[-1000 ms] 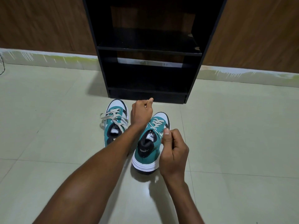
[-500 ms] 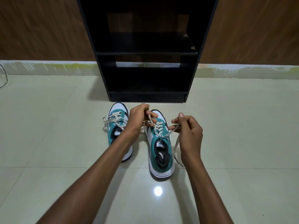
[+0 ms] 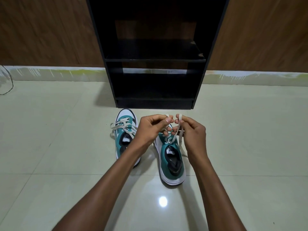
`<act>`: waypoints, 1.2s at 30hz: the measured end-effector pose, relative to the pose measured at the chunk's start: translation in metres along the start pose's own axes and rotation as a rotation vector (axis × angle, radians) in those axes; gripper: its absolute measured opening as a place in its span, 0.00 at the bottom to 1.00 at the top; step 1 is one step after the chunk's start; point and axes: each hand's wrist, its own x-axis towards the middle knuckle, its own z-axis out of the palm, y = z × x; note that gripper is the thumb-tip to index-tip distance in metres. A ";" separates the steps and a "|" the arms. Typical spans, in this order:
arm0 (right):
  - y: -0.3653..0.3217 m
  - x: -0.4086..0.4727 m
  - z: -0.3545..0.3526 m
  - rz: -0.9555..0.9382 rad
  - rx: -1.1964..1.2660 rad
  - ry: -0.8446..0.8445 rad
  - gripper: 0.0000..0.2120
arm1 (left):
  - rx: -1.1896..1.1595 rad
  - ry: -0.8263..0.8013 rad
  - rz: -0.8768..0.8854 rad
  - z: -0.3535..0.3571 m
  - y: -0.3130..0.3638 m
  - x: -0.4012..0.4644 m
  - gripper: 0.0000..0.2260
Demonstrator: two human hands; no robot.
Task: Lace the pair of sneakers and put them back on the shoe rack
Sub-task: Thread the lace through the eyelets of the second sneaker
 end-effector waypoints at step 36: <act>0.006 0.014 -0.022 0.117 -0.001 -0.293 0.14 | -0.122 0.006 -0.289 0.009 -0.010 -0.002 0.24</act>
